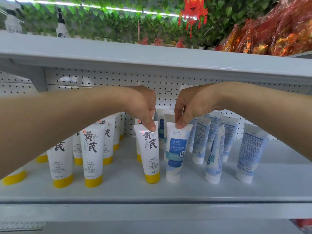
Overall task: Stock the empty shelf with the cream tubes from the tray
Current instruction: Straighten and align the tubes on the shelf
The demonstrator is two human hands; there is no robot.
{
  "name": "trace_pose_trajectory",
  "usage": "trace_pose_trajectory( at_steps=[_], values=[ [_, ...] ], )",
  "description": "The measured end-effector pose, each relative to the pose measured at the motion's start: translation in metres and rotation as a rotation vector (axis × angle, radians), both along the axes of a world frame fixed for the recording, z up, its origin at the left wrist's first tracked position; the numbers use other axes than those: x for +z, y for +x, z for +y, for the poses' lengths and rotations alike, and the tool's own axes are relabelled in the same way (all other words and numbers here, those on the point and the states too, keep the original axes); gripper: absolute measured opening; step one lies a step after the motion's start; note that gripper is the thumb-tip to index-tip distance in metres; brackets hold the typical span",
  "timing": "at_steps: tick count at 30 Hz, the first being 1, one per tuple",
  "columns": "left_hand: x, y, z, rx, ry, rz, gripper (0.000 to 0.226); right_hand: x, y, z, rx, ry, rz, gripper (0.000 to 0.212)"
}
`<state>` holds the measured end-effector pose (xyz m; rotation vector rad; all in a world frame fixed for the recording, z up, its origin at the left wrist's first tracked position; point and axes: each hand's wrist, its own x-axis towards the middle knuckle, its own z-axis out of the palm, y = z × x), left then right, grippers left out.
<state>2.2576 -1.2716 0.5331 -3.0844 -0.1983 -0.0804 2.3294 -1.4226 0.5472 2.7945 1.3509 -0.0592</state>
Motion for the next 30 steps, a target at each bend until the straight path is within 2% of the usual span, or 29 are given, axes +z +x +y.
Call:
trace_pose_trajectory(
  at_steps=[7,14,30],
  values=[
    [0.004,-0.007,-0.002,-0.003,0.007,0.043,0.009,-0.001,0.002,-0.002,-0.003,0.009,-0.022,0.014],
    [0.006,-0.009,-0.010,-0.001,0.146,0.074,0.016,-0.003,0.006,0.000,0.002,0.025,-0.008,0.014],
    [0.010,-0.001,-0.022,0.027,0.200,0.123,0.017,0.000,0.008,0.001,0.032,0.004,-0.005,0.019]
  ],
)
